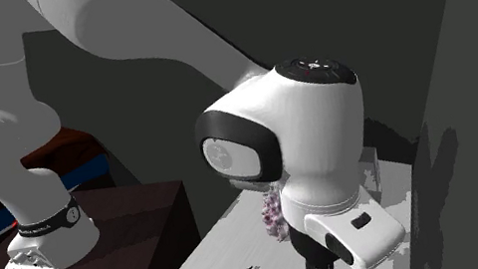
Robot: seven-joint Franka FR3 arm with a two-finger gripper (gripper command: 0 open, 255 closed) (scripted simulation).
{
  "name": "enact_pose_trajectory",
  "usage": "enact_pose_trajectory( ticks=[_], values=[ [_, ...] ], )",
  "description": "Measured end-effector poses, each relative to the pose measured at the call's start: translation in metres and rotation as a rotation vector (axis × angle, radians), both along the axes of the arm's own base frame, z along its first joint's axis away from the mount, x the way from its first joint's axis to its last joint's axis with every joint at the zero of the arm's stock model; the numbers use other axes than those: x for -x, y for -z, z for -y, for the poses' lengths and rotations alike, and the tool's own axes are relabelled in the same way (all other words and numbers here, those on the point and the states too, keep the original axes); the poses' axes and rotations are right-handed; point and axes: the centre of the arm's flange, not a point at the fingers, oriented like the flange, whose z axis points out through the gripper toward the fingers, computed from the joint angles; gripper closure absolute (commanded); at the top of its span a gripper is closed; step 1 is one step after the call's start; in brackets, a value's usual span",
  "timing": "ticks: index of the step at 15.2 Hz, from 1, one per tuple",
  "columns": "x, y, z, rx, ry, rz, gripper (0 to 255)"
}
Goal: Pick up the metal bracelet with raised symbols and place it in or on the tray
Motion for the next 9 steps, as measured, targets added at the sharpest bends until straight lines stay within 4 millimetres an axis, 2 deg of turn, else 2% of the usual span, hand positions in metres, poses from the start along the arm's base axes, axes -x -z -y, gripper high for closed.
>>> enact_pose_trajectory(
  ticks=[5, 9],
  values=[
    [-0.001, 0.026, 0.001, 0.000, 0.000, 0.000, 0],
    [-0.001, 0.030, 0.001, 0.000, 0.000, 0.001, 0]
  ],
)
